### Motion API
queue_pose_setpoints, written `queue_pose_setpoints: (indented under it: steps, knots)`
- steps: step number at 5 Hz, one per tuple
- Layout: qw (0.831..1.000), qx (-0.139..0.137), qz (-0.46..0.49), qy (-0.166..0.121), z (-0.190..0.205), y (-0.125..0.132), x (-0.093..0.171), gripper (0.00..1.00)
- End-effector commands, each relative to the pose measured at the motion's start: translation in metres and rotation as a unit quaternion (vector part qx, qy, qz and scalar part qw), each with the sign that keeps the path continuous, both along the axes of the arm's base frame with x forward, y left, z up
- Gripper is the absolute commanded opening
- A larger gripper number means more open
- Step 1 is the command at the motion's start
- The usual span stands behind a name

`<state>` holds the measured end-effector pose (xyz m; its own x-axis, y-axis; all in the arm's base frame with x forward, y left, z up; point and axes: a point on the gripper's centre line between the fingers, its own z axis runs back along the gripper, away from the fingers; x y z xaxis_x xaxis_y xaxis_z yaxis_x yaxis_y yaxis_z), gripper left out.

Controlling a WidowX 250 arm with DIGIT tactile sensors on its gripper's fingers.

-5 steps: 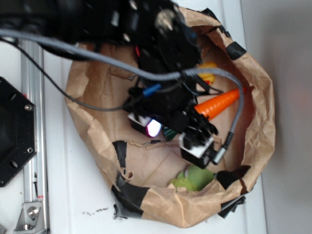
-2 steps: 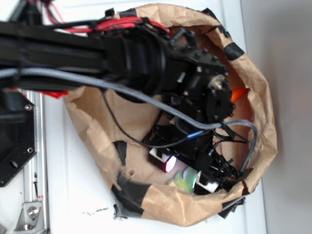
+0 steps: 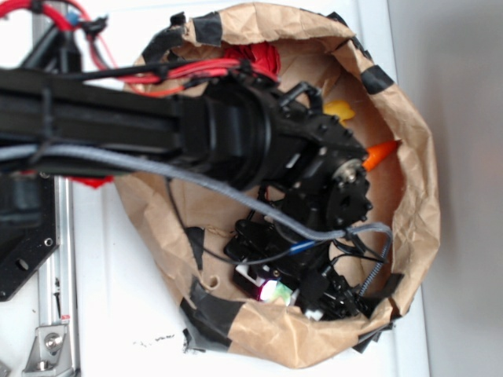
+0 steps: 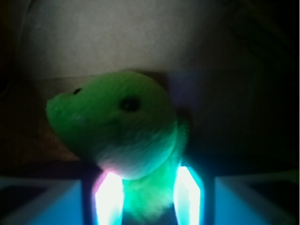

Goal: Grab the green animal.

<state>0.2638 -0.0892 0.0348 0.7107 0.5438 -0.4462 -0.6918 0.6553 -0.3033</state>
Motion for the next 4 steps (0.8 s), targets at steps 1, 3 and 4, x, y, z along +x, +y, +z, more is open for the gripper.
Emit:
queue_pose_setpoints:
  steps: [1, 3, 4]
  knots:
    - [0.996, 0.042, -0.027, -0.073, 0.026, 0.046, -0.024, 0.00]
    - [0.984, 0.093, 0.037, -0.147, 0.080, 0.112, -0.039, 0.00]
    - [0.986, 0.066, 0.045, -0.147, 0.081, 0.099, -0.030, 0.93]
